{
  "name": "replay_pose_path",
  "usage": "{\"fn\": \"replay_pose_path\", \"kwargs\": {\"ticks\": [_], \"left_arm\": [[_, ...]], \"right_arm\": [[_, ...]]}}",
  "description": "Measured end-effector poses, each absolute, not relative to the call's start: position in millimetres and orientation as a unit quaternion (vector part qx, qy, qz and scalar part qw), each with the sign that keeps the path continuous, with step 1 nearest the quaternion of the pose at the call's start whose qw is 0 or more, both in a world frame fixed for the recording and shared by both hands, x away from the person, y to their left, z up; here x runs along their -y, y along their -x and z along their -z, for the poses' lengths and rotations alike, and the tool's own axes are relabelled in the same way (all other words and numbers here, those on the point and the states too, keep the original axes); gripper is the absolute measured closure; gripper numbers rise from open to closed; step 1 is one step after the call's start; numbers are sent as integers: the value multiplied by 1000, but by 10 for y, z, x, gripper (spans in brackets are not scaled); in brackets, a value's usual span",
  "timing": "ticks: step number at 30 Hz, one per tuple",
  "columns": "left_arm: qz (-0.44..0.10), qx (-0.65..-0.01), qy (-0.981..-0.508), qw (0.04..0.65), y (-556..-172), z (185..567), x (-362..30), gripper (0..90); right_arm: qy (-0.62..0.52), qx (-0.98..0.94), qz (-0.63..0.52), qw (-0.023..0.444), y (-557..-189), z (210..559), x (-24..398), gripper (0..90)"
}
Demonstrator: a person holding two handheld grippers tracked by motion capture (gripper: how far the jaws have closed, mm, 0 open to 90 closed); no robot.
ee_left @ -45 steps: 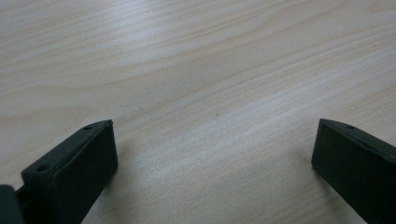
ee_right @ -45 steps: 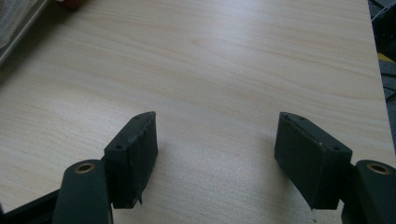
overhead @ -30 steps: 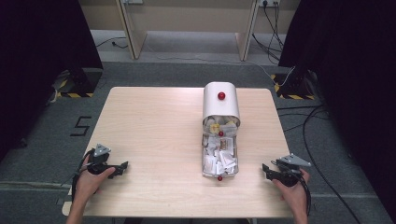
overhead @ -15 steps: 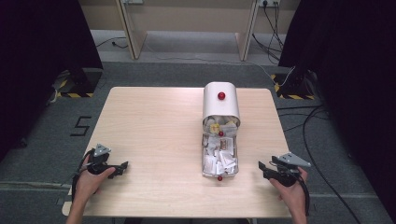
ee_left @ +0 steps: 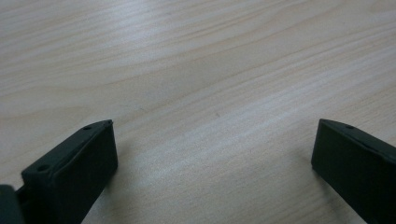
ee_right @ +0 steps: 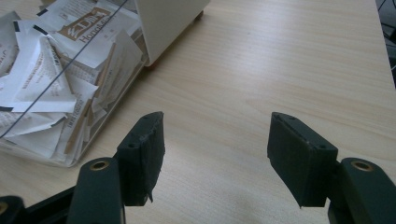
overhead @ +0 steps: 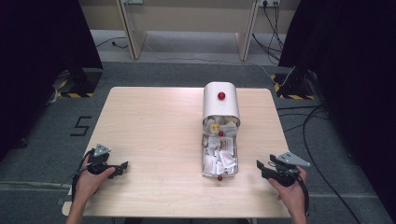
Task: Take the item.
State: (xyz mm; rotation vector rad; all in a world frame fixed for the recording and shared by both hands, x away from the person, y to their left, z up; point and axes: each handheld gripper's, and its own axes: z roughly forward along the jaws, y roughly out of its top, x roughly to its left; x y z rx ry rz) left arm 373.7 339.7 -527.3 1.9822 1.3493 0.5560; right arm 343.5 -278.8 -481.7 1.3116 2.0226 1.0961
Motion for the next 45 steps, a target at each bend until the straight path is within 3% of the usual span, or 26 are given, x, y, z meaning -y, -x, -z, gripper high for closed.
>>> {"fn": "replay_pose_path", "kwargs": {"ticks": [45], "left_arm": [[-213, -517, -759, 333, -3737, 5273, -3397, 0]], "right_arm": [[-406, -758, -448, 244, -3326, 4427, 2373, 430]]}}
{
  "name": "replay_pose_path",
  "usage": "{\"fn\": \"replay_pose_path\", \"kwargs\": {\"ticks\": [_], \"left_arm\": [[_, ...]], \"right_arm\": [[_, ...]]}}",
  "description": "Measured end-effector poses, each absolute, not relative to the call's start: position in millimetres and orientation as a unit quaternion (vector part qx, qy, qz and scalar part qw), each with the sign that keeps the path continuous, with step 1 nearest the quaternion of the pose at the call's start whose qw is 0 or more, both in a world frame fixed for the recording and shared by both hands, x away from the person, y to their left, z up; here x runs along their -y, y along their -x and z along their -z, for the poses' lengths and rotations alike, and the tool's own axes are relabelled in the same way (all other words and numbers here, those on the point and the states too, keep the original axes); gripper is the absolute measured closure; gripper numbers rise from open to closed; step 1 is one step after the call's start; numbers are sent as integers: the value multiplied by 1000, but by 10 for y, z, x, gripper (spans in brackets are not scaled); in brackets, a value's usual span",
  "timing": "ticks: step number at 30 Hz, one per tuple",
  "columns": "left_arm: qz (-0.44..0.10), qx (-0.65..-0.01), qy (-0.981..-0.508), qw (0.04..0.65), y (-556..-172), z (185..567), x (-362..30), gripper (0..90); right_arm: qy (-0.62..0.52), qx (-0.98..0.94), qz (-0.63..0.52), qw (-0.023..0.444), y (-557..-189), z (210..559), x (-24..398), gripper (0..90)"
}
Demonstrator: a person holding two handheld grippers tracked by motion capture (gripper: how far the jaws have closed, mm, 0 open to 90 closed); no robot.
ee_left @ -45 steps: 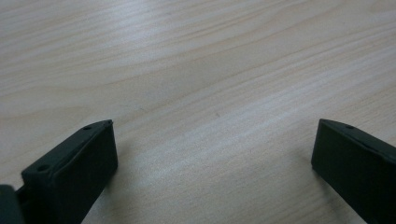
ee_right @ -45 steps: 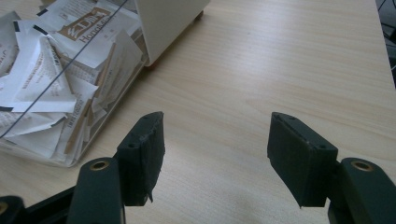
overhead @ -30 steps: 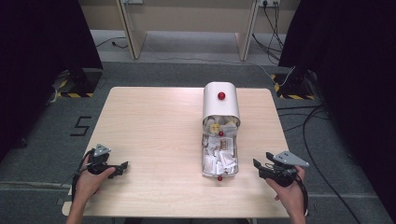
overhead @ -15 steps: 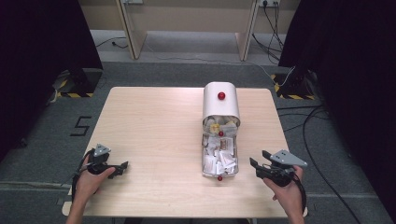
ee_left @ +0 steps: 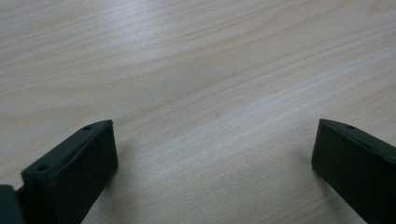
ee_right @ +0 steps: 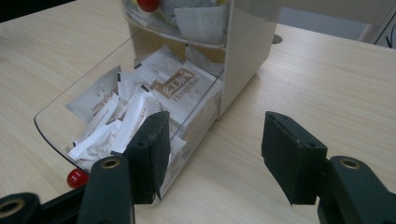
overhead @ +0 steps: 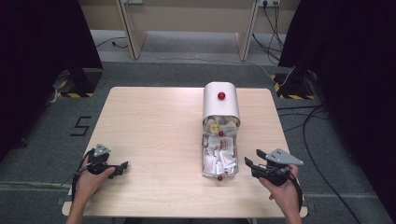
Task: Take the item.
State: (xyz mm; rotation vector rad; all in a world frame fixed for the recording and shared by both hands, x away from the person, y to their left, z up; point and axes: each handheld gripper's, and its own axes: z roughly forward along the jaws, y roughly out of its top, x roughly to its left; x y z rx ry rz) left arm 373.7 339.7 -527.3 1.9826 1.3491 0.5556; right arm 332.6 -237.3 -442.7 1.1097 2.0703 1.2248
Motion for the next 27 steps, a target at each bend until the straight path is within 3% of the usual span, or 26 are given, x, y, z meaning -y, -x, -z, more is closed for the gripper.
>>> {"fn": "replay_pose_path", "kwargs": {"ticks": [27], "left_arm": [[-213, -517, -759, 334, -3737, 5273, -3397, 0]], "right_arm": [[-368, -771, -463, 236, -3345, 4313, 2085, 455]]}}
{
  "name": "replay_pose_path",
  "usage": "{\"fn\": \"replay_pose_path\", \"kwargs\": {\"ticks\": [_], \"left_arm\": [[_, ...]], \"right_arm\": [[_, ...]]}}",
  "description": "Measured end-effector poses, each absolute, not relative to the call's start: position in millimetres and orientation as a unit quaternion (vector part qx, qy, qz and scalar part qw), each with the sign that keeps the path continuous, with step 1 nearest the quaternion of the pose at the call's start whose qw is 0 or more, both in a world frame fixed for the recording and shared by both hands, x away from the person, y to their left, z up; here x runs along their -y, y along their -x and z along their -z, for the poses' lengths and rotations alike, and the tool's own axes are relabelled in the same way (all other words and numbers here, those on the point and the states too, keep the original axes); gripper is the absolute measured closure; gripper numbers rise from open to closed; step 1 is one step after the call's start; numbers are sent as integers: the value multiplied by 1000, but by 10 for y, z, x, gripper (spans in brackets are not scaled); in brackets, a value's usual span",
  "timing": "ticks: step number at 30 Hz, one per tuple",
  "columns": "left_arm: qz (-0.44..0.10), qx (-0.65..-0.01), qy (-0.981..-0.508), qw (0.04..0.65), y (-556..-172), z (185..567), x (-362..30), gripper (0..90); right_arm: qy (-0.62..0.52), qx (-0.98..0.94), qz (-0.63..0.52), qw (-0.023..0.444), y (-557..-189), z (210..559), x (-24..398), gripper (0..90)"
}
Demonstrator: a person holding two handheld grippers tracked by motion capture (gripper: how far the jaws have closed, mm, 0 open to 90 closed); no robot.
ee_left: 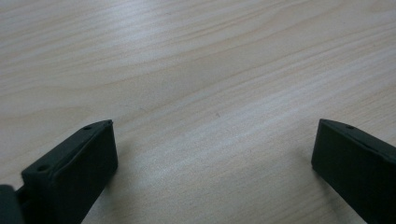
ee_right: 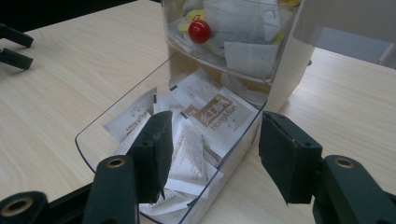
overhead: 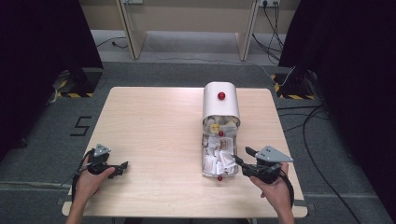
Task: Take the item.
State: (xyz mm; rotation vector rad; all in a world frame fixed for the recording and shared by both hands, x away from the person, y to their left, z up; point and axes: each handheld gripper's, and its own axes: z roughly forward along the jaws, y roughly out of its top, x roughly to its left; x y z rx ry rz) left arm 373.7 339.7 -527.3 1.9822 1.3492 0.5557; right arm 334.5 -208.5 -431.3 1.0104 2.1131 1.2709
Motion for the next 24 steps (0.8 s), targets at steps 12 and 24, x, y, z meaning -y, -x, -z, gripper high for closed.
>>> {"fn": "replay_pose_path", "kwargs": {"ticks": [12, 24], "left_arm": [[-213, -517, -759, 334, -3737, 5273, -3397, 0], [-213, -517, -759, 333, -3737, 5273, -3397, 0]], "right_arm": [[-357, -780, -461, 226, -3374, 4353, 1957, 462], [-346, -788, -459, 220, -3397, 4380, 1866, 481]]}}
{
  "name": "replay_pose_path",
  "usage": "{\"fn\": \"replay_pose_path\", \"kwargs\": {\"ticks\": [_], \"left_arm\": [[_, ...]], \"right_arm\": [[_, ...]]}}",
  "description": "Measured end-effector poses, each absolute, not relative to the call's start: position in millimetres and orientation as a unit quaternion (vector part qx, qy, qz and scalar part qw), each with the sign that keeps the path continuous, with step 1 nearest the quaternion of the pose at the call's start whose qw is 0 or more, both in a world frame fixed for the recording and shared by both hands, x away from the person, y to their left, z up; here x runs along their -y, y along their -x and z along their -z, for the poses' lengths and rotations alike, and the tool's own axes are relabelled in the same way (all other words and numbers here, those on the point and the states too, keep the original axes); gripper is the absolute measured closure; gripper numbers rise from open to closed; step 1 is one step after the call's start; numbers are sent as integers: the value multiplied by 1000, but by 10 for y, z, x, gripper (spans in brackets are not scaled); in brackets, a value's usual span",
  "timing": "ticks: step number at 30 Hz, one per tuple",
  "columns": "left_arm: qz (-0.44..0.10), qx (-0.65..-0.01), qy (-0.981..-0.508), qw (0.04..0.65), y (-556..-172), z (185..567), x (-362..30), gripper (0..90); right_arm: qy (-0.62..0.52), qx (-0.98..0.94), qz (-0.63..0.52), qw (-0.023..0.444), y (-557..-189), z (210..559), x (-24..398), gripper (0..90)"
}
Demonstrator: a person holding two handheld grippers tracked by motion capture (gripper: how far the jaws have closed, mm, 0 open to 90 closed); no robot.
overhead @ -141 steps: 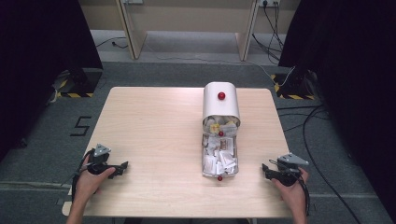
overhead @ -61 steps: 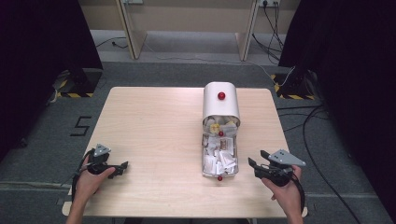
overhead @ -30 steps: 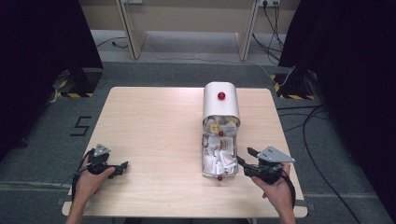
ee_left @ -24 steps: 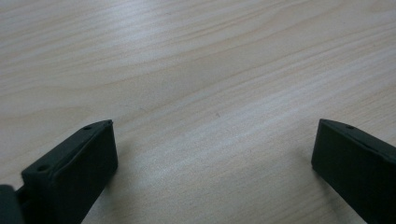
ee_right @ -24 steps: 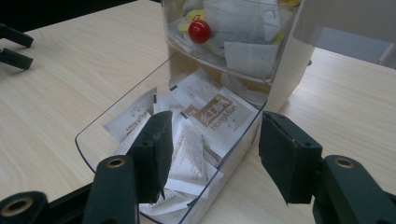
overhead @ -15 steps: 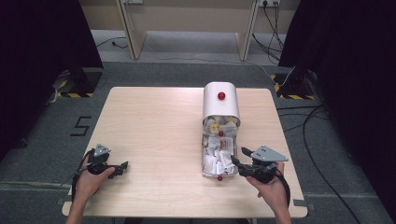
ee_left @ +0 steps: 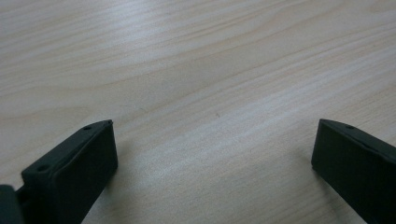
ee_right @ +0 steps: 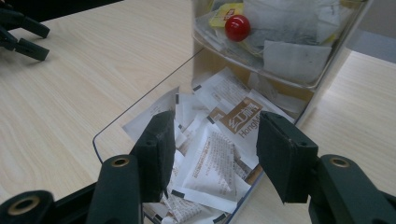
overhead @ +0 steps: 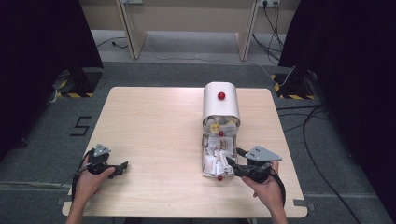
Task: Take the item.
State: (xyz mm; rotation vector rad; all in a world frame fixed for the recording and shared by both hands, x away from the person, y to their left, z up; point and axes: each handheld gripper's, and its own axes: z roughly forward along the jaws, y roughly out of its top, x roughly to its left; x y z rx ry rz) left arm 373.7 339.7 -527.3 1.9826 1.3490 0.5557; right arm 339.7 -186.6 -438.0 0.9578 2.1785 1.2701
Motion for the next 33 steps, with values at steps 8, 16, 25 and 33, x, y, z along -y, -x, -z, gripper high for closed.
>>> {"fn": "replay_pose_path", "kwargs": {"ticks": [8, 16, 25, 33], "left_arm": [[-213, -517, -759, 334, -3737, 5273, -3396, 0], [-213, -517, -759, 334, -3737, 5273, -3397, 0], [-213, -517, -759, 334, -3737, 5273, -3396, 0], [-213, -517, -759, 334, -3737, 5273, -3397, 0]], "right_arm": [[-342, -793, -455, 219, -3441, 4443, 1811, 510], [-346, -793, -450, 221, -3516, 4503, 1809, 524], [-343, -796, -446, 223, -3573, 4539, 1789, 545], [-340, -805, -434, 217, -3663, 4622, 1746, 569]]}}
